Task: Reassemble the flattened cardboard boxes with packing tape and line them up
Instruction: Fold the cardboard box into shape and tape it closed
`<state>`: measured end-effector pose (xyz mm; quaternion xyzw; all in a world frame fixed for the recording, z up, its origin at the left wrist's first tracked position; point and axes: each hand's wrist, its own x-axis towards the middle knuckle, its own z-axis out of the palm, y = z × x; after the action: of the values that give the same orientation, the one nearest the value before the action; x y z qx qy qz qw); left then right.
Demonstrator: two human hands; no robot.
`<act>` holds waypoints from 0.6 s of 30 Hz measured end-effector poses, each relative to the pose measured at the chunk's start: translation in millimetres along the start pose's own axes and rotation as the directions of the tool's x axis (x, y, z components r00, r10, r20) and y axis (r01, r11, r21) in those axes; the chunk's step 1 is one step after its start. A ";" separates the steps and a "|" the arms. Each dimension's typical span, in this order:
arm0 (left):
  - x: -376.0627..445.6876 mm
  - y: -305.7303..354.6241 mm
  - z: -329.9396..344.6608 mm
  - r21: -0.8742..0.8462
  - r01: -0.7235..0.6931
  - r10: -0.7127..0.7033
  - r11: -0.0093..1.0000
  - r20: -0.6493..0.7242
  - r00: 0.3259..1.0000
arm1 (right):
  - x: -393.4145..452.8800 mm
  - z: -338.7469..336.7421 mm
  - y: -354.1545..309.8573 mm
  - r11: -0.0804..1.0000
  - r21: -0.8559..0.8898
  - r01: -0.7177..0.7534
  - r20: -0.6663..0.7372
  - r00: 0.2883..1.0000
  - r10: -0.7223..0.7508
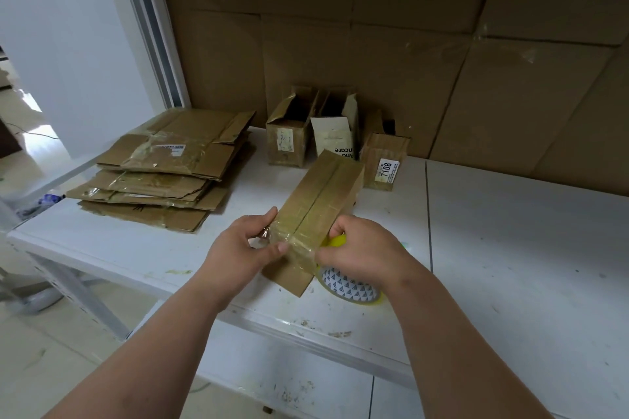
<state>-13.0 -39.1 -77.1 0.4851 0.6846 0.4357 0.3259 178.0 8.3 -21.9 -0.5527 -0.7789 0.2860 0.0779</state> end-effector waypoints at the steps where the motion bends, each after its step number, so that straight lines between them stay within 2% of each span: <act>1: 1.5 -0.1 -2.0 0.015 -0.012 0.012 1.000 -0.003 1.000 | 0.4 2.3 -0.5 0.998 -0.058 0.004 -0.015 1.000 -0.005; 4: 7.6 1.8 -3.0 0.083 -0.048 0.051 0.995 -0.031 0.998 | 4.1 14.0 -3.9 0.966 -0.259 0.025 -0.140 0.988 -0.063; 8: 11.3 0.5 0.9 0.100 -0.007 0.015 0.995 -0.081 0.997 | 11.0 25.5 -6.6 0.947 -0.322 0.013 -0.223 0.971 -0.089; 10: 11.4 -2.3 -3.9 0.009 0.027 -0.026 1.000 -0.038 0.999 | 11.5 21.9 -5.2 0.951 -0.308 0.026 -0.192 0.977 -0.089; 12: 11.0 -3.0 -11.5 -0.149 0.082 -0.073 0.985 0.067 0.995 | 12.2 14.7 -4.6 0.968 -0.252 0.019 -0.124 0.991 -0.052; 14: 11.5 -3.9 -15.4 -0.208 0.107 -0.087 0.972 0.100 0.991 | 13.9 13.3 -6.2 0.972 -0.235 -0.007 -0.114 0.993 -0.021; 18: 14.3 -9.5 -3.0 -0.169 0.031 -0.045 0.985 -0.079 0.996 | 16.8 23.9 -10.5 0.943 -0.333 -0.011 -0.206 0.977 -0.062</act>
<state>-23.8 -27.8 -84.9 0.4245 0.6675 0.5051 0.3451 152.6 12.5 -39.3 -0.5752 -0.8101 0.0887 0.0704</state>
